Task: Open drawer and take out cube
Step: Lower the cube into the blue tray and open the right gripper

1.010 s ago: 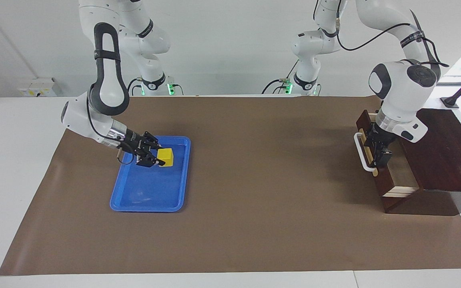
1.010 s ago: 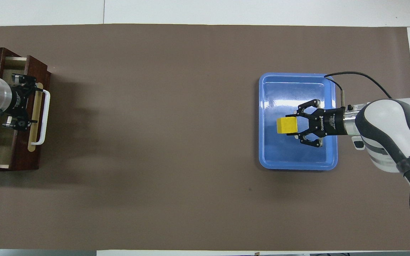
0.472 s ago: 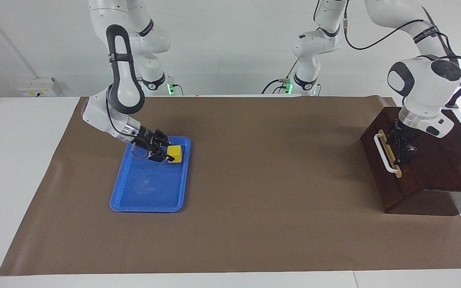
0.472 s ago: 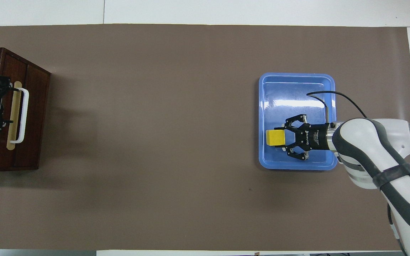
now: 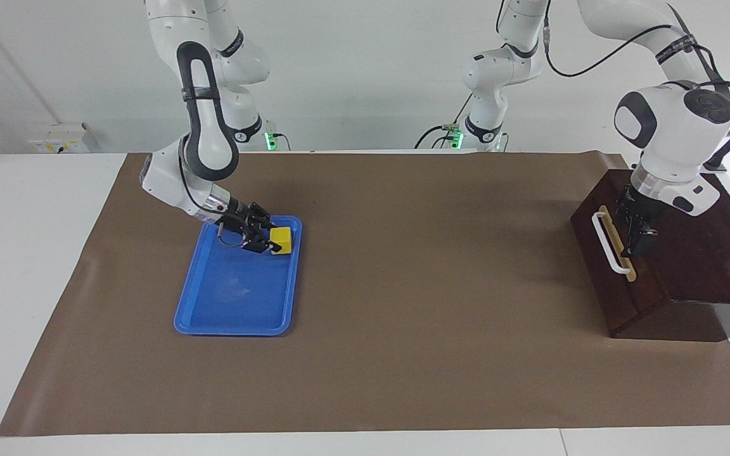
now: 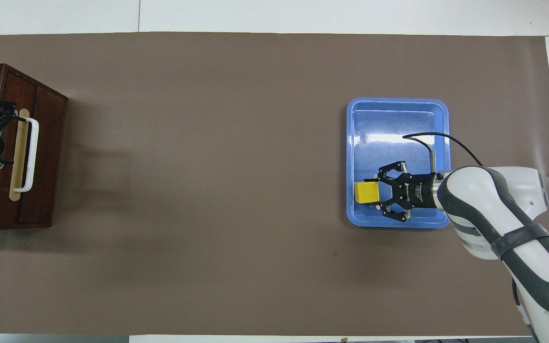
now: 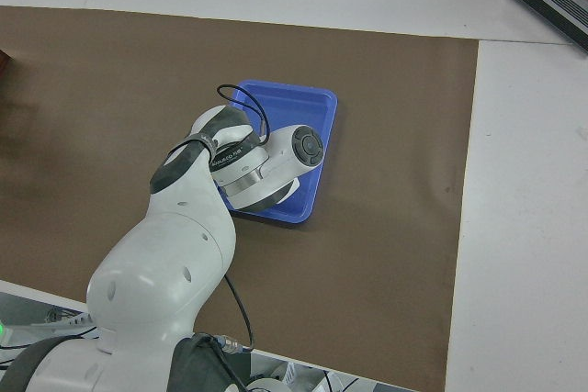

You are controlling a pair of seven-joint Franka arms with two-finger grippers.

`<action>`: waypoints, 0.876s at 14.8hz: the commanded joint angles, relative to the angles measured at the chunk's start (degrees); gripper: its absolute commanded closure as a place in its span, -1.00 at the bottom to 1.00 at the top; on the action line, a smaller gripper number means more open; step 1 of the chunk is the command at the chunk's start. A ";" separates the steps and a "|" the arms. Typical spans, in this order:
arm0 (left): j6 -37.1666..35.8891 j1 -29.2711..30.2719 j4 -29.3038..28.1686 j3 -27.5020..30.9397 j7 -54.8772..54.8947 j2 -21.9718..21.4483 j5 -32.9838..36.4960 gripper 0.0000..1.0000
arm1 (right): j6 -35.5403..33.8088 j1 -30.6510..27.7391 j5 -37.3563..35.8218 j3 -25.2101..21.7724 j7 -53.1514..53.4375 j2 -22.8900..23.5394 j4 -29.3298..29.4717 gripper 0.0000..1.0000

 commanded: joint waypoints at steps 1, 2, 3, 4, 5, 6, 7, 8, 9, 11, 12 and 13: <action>-4.52 -1.78 0.32 -0.23 5.50 -3.73 0.19 -1.00 | 0.66 -0.61 1.85 0.29 -2.74 -2.06 -2.30 1.00; -5.14 -1.87 0.49 -0.58 7.00 -4.34 -0.07 -1.00 | 0.66 -0.61 1.85 0.29 -2.65 -2.06 -2.39 1.00; -6.54 -2.13 1.54 -0.59 9.19 -4.70 -1.20 -1.00 | 0.66 -0.61 1.85 0.20 -2.65 -2.06 -2.39 1.00; -8.56 -2.74 3.03 -0.50 12.26 -4.70 -2.43 -1.00 | 0.75 -0.61 1.85 0.20 -2.48 -2.06 -2.39 0.71; -10.23 -3.01 4.52 -0.50 15.34 -4.70 -2.88 -1.00 | 0.84 -0.53 1.85 0.20 -2.30 -2.06 -2.39 -0.53; -11.64 -3.01 5.93 -0.50 18.24 -4.61 -3.23 -1.00 | 1.19 -0.44 1.85 0.20 -2.12 -2.06 -2.30 -1.00; -12.78 -3.01 7.16 -0.50 21.31 -4.70 -4.19 -1.00 | 1.71 -0.44 1.85 0.20 -2.04 -1.97 -2.22 -1.00; -13.93 -3.01 8.31 -0.50 25.17 -4.61 -4.99 -1.00 | 1.89 -0.44 1.76 0.20 -1.86 -1.89 -1.87 -1.00; -15.07 -3.01 9.10 -0.41 29.91 -4.70 -5.08 -1.00 | 1.81 -0.44 1.76 0.20 -1.60 -1.88 -1.52 -1.00; -15.69 -2.92 9.11 -0.15 40.54 -5.31 -5.17 -1.00 | 1.11 -0.44 0.89 0.20 0.76 -2.06 0.85 -1.00; -15.96 -2.84 9.02 -0.06 45.73 -5.49 -5.17 -1.00 | 0.93 -0.44 0.10 0.11 2.17 -2.41 2.51 -1.00; -16.66 -2.75 9.11 -0.06 49.69 -5.49 -5.17 -1.00 | 0.93 -0.44 -2.17 0.11 2.71 -3.37 4.27 -1.00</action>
